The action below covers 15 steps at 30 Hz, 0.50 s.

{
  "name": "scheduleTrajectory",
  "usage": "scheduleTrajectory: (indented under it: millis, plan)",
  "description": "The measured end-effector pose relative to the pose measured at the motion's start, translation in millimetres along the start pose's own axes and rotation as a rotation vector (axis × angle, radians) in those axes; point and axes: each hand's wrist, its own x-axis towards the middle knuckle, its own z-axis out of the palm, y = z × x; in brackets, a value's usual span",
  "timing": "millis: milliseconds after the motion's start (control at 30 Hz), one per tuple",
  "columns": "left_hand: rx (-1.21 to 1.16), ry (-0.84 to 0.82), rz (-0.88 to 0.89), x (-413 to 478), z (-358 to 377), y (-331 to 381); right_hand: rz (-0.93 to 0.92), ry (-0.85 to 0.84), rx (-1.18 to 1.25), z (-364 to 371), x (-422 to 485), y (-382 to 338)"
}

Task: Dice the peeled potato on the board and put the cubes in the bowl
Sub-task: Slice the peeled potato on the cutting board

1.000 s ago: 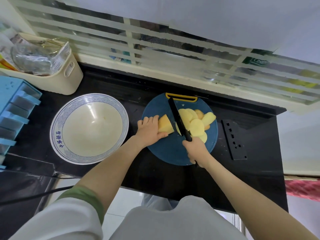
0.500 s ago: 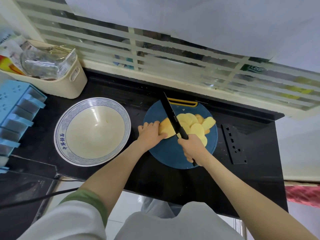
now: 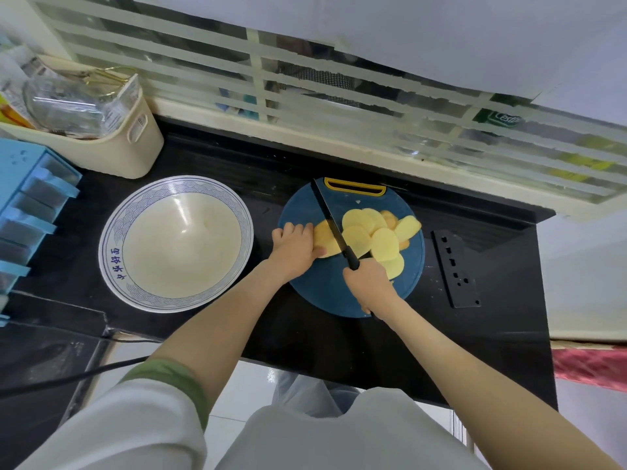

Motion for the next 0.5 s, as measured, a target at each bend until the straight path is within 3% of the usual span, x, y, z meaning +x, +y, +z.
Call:
scheduleTrajectory:
  millis: [500]
  plan:
    - [-0.047,0.003,0.000,1,5,0,0.027,0.024,-0.009,21,23,19]
